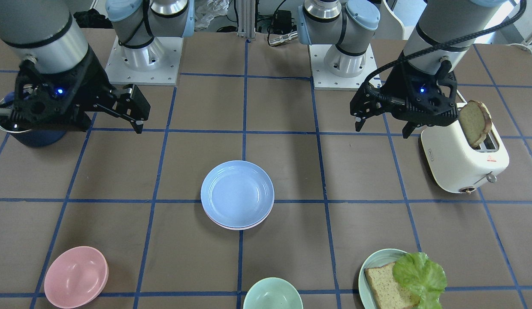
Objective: Stack three plates with pink and blue
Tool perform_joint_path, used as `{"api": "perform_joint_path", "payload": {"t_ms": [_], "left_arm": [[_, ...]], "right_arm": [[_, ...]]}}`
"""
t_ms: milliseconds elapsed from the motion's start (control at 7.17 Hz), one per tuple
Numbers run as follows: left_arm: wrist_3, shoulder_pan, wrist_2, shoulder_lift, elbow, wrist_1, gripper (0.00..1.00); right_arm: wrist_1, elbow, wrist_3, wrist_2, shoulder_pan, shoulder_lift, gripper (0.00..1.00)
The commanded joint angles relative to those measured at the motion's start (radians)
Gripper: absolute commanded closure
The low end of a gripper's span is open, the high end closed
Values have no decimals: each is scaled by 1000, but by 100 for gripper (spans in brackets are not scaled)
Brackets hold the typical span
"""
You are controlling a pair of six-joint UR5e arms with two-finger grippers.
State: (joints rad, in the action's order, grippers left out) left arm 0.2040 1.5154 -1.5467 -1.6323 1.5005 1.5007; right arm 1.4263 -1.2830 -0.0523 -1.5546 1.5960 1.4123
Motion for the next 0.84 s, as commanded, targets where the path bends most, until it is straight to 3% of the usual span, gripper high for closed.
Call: {"api": "perform_joint_path", "payload": {"t_ms": [0,698], "left_arm": [[3,2,-6,-4,1,-33,0],[-6,2,-6,3,-3,-34,0]], "right_arm": [[78,-58,11,1,-1,43,0],[72,-64,9,-5,-1,65,0]]}}
